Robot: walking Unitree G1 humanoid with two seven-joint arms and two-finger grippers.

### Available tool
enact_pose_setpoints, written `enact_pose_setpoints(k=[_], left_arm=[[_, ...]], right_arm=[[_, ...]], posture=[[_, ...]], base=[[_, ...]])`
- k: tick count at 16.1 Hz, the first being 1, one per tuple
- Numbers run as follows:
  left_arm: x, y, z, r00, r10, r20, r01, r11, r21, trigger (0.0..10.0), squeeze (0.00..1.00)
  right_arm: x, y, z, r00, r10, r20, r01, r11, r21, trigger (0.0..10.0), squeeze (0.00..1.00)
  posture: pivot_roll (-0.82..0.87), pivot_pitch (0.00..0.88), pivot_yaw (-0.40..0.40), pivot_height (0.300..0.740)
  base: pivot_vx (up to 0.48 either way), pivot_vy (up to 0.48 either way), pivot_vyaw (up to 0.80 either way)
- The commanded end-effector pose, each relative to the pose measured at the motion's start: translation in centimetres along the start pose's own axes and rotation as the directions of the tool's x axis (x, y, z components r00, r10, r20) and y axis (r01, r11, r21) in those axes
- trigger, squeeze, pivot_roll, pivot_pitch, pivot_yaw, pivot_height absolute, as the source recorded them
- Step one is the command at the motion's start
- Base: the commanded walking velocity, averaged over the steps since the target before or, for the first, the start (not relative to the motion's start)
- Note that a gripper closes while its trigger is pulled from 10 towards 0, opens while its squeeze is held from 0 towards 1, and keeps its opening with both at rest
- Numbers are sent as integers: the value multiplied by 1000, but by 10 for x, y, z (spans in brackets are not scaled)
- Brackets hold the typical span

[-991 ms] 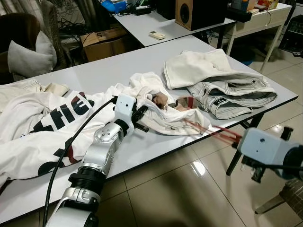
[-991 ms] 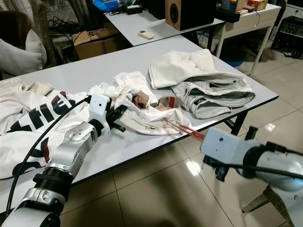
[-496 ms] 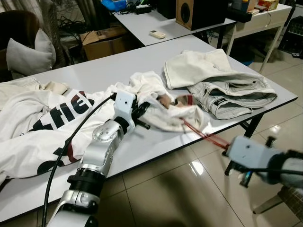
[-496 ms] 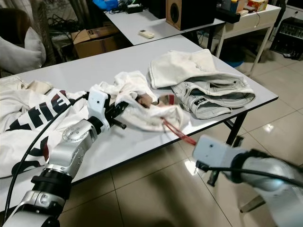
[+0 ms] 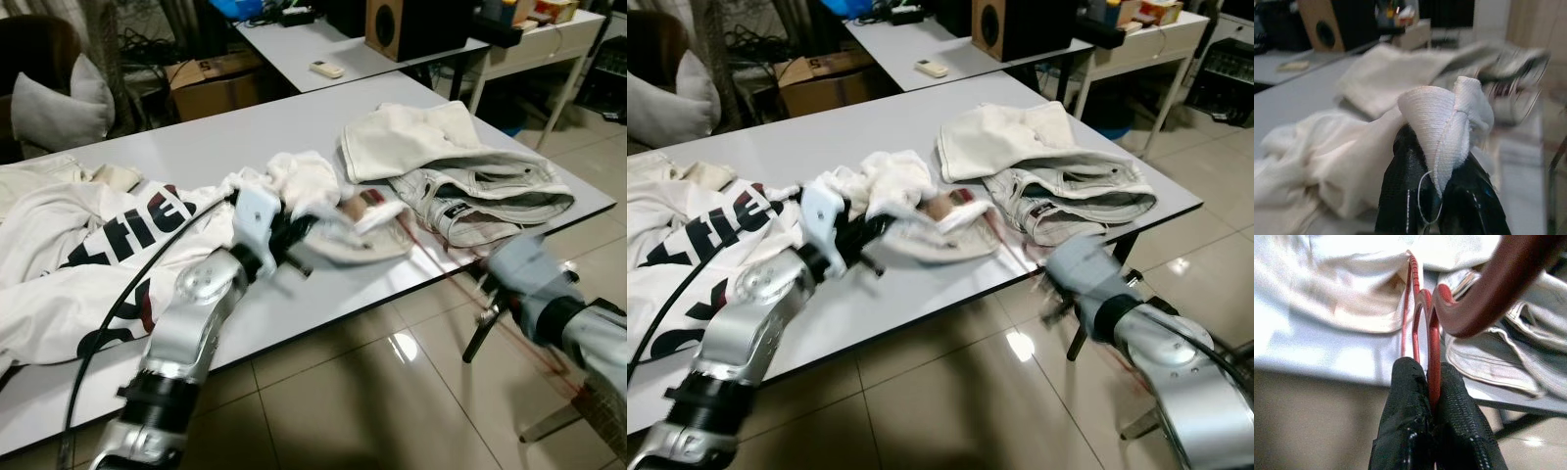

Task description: Hang hanger

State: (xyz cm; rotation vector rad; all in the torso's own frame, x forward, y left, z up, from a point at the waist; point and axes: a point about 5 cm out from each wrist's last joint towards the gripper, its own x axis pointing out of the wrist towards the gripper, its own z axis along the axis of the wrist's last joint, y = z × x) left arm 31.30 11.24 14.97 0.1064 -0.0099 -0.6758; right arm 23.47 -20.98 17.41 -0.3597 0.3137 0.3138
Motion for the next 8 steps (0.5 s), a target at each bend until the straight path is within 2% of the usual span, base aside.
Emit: enact_pose_setpoints(k=[1,2,3,5,6,8], left_arm=[[-1,3,0,1000,13,-10,-12,999,29,0,0],[-2,3,-3,999,29,-40,-28,999,38,0,0],[-3,3,-7,996,51,-73,-47,997,65,0,0],[-1,8,-10,989,110,-102,-100,990,104,0,0],[2,12,-10,984,147,-98,-136,984,113,0,0],[5,7,-4,992,102,-69,-94,990,109,0,0]], right_arm=[[-1,-5,4,999,-21,32,19,998,63,10000,0],[1,1,0,995,-7,98,-18,965,260,10000,0],[3,9,-3,988,1,154,-63,914,402,10000,0],[3,18,-8,976,-6,217,-132,776,617,10000,0],[4,30,-29,981,14,193,-164,583,796,10000,0],[7,44,-48,985,49,163,-168,441,882,10000,0]], posture=[[-205,0,91,740],[-207,0,92,740],[-205,0,92,740],[-214,0,98,740],[-220,0,103,740],[-223,0,115,740]], base=[[0,0,0],[0,0,0],[0,0,0],[0,0,0],[0,0,0],[0,0,0]])
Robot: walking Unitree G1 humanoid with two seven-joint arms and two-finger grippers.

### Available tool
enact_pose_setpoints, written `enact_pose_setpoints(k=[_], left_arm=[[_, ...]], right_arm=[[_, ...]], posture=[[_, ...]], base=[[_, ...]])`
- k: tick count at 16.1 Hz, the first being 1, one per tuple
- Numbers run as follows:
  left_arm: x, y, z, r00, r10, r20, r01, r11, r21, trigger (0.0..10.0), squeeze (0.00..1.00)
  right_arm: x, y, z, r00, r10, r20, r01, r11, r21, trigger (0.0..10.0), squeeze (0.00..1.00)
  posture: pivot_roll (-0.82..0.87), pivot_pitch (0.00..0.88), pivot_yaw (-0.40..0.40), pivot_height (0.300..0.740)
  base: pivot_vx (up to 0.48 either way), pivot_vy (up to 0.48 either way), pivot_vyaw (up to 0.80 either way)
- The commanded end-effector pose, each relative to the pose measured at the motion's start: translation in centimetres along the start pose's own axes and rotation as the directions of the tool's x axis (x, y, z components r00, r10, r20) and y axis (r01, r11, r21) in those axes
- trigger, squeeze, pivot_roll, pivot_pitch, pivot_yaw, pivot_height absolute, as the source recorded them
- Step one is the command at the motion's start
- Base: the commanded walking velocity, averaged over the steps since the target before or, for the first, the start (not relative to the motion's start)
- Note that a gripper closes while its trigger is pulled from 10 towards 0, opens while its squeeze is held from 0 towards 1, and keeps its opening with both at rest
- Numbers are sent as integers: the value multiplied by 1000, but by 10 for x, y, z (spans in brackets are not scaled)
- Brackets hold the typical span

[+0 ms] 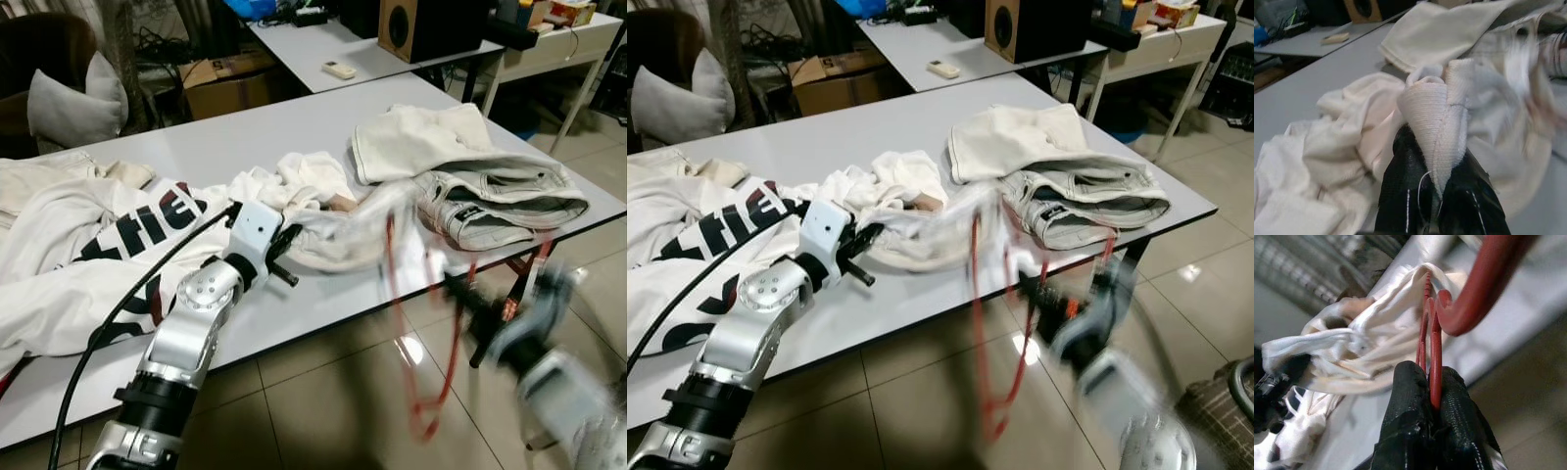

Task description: Hang hanger

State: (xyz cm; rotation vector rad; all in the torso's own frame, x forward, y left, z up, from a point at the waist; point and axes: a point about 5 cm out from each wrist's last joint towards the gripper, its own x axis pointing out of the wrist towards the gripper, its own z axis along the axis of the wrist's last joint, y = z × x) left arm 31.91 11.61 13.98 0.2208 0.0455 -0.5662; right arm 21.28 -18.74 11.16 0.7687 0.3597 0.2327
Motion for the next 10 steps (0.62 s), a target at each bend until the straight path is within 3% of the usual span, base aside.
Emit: enact_pose_setpoints(k=[1,2,5,8,10], left_arm=[[2,-3,11,998,-44,40,43,998,39,0,0],[3,-7,12,996,-72,45,69,996,59,0,0],[4,-12,10,992,-121,22,118,988,104,0,0],[7,-14,18,988,-139,65,130,984,122,0,0],[7,6,36,984,4,178,-25,993,112,0,0]], right_arm=[[4,3,-1,999,36,20,-38,994,101,10000,0],[9,4,-1,998,49,45,-56,983,177,10000,0],[30,16,7,992,104,65,-118,949,294,10000,0],[42,33,2,981,187,-53,-172,962,212,10000,0],[39,29,-1,976,146,-161,-131,986,103,10000,0]], posture=[[-222,0,119,740],[-222,0,121,740],[-216,2,122,740],[-207,0,114,740],[-204,0,103,740]], base=[[0,0,0],[0,0,0],[0,0,0],[0,0,0],[0,0,0]])
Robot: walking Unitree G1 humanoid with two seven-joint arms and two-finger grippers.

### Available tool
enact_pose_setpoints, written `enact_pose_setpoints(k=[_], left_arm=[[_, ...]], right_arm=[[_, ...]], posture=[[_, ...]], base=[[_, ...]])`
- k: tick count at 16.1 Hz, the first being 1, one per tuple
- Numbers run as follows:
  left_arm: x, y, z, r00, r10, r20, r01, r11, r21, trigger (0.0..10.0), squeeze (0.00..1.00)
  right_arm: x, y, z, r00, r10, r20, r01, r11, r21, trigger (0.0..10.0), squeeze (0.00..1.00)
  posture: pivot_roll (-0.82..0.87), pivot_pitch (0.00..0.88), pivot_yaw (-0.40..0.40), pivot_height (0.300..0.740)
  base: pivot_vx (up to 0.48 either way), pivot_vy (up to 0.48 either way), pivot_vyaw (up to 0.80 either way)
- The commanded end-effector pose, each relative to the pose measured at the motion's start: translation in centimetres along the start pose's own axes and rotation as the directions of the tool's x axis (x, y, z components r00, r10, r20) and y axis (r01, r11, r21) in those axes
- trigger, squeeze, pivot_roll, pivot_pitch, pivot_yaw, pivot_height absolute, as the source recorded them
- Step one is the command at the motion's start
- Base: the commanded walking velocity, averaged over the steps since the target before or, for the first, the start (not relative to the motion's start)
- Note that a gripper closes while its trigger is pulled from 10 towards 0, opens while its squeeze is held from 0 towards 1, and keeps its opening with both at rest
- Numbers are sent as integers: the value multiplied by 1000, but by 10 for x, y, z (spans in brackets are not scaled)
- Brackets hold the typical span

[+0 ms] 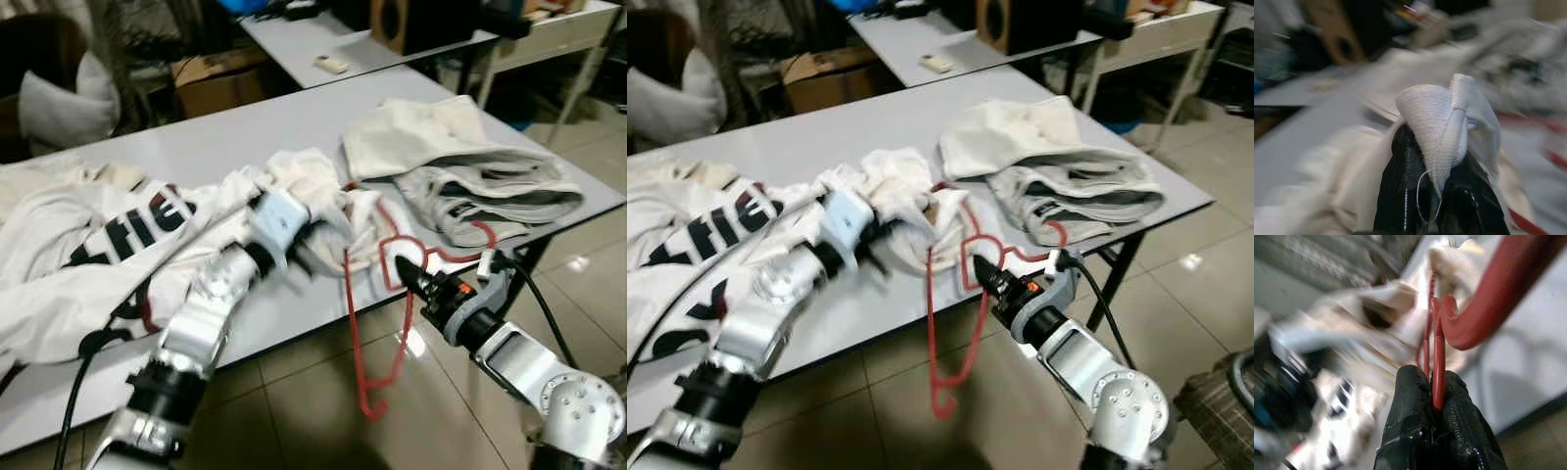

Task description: Hang hanger

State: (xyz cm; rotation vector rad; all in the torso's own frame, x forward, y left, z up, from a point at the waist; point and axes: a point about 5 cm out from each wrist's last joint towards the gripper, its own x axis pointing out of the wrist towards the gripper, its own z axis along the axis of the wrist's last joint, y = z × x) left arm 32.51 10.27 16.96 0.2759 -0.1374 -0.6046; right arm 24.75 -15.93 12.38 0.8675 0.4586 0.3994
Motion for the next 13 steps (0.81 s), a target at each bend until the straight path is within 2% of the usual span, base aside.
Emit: enact_pose_setpoints(k=[1,3,5,6,7,9,12,13], left_arm=[[-2,16,9,995,81,52,-82,997,10,0,0],[-1,21,14,992,98,84,-98,995,-3,0,0],[0,13,14,995,21,95,-20,1000,-12,0,0],[-2,4,11,995,-50,84,52,998,-19,0,0],[-6,-6,5,991,-125,54,125,992,-12,0,0],[-9,-12,-6,986,-165,-3,165,986,11,0,0],[-11,-10,-22,979,-166,-122,173,984,52,0,0],[-13,-10,-32,969,-159,-188,170,984,43,0,0]], right_arm=[[-1,-2,-5,999,-19,-44,19,1000,-7,10000,0],[-9,-8,-5,998,-39,-45,39,999,-2,10000,0],[-11,-12,-1,999,-45,-3,45,999,31,10000,0],[-9,-12,5,998,-33,47,30,997,64,10000,0],[-4,-10,14,994,-17,108,5,994,113,10000,0],[3,-11,24,986,-20,164,-8,986,165,10000,0],[20,-10,41,963,-43,266,-30,964,265,10000,0],[30,-7,51,933,-64,355,-49,952,302,10000,0]], posture=[[-205,0,103,740],[-214,0,102,740],[-218,0,105,740],[-217,0,105,740],[-217,0,105,740],[-211,0,101,740],[-202,0,95,740],[-199,0,94,740]], base=[[0,0,0],[0,0,0],[0,0,0],[0,0,0],[0,0,0],[0,0,0],[0,0,0],[0,0,0]])
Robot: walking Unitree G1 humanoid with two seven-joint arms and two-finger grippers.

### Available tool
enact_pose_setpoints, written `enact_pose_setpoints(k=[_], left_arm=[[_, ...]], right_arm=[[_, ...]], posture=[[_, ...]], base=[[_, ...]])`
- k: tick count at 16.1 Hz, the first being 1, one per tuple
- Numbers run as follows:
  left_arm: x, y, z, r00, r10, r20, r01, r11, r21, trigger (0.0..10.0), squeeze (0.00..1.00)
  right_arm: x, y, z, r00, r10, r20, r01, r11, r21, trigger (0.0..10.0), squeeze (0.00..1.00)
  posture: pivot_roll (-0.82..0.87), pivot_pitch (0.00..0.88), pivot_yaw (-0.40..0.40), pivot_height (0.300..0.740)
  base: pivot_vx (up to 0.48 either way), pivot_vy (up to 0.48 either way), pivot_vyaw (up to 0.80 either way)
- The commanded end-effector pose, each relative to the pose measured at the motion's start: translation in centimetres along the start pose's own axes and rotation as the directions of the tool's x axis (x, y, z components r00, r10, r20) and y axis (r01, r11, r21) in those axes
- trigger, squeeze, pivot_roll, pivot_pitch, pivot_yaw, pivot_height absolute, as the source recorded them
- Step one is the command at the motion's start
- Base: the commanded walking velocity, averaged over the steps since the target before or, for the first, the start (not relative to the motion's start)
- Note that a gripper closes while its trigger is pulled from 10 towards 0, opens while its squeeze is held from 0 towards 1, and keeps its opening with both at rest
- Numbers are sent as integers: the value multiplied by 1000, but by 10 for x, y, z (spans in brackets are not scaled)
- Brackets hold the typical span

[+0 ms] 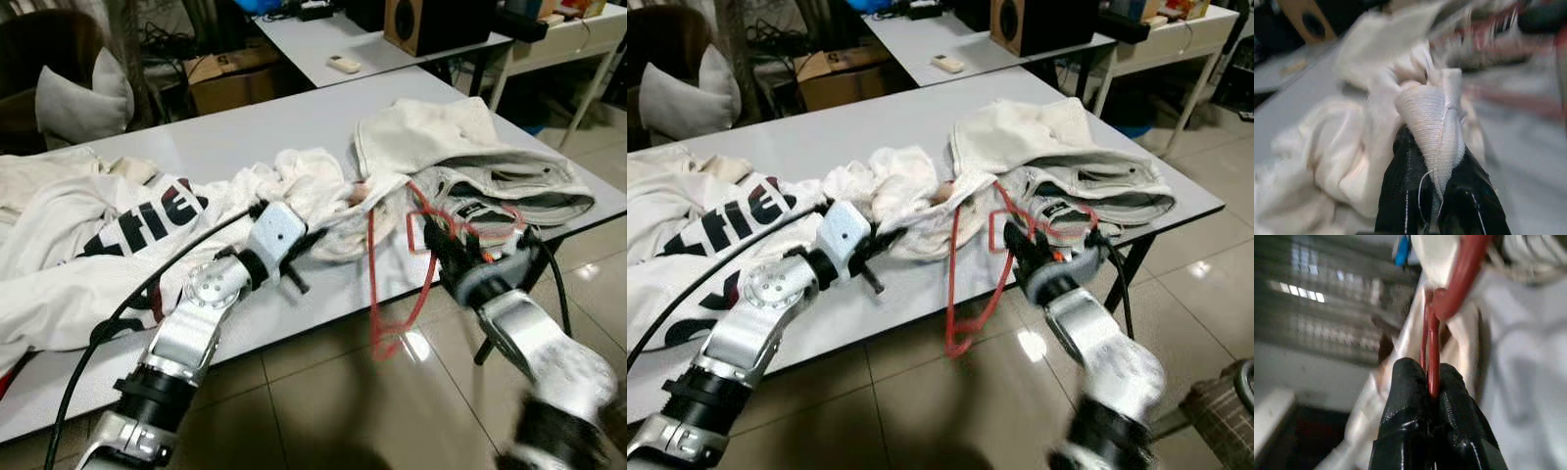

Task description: Hang hanger

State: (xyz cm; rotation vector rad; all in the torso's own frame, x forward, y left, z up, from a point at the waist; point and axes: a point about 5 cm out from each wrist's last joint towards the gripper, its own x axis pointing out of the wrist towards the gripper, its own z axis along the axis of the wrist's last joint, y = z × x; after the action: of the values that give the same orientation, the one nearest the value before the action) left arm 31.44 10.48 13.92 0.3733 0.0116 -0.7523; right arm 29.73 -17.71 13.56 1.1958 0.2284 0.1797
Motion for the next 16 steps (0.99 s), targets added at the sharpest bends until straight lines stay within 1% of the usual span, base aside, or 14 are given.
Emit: enact_pose_setpoints(k=[1,2,3,5,6,7,9,10,11,12,13,14,16], left_arm=[[-1,2,-7,999,8,-53,-7,1000,14,0,0],[-1,-1,-11,997,5,-75,-5,1000,-1,0,0],[-1,-2,-13,997,2,-82,-3,1000,-4,0,0],[0,-8,-9,998,-30,-51,29,999,-16,0,0],[1,-9,-5,999,-38,-27,38,999,-30,0,0],[1,-10,5,999,-47,25,49,998,-50,0,0],[1,-11,11,997,-58,60,61,997,-51,0,0],[-1,-16,16,991,-100,91,105,993,-50,0,0],[-6,-27,19,977,-183,108,187,982,-33,0,0],[-9,-31,19,971,-216,100,219,976,-20,0,0],[-9,-32,18,970,-223,94,225,974,-14,0,0],[-11,-34,14,969,-238,64,237,971,12,0,0],[-14,-37,15,968,-243,67,243,970,2,0,0]], right_arm=[[5,5,7,997,13,77,-16,999,40,10000,0],[14,12,11,988,31,150,-52,989,139,10000,0],[20,17,13,983,36,183,-72,978,194,10000,0],[35,26,12,977,39,211,-81,978,194,10000,0],[39,27,10,978,30,208,-67,983,172,10000,0],[47,29,6,979,13,206,-42,989,140,10000,0],[53,31,3,978,-4,208,-18,994,104,10000,0],[56,30,4,974,-31,225,4,993,120,10000,0],[60,28,7,966,-58,253,18,987,157,10000,0],[62,28,8,963,-65,263,18,984,176,10000,0],[62,28,8,962,-66,265,19,984,178,10000,0],[64,30,9,959,-68,274,15,982,190,10000,0],[69,31,8,959,-74,272,28,985,170,10000,0]], posture=[[-199,0,94,740],[-201,0,99,740],[-202,0,100,740],[-202,0,100,740],[-197,0,102,740],[-195,0,101,740],[-193,0,101,740],[-192,0,101,740],[-185,0,98,740],[-183,1,96,740],[-182,3,94,740],[-175,8,87,740],[-168,16,81,740]], base=[[0,0,0],[0,0,0],[0,0,0],[0,0,0],[0,0,0],[0,0,0],[0,0,0],[0,0,0],[0,0,0],[0,0,0],[0,0,0],[0,0,0],[0,0,0]])
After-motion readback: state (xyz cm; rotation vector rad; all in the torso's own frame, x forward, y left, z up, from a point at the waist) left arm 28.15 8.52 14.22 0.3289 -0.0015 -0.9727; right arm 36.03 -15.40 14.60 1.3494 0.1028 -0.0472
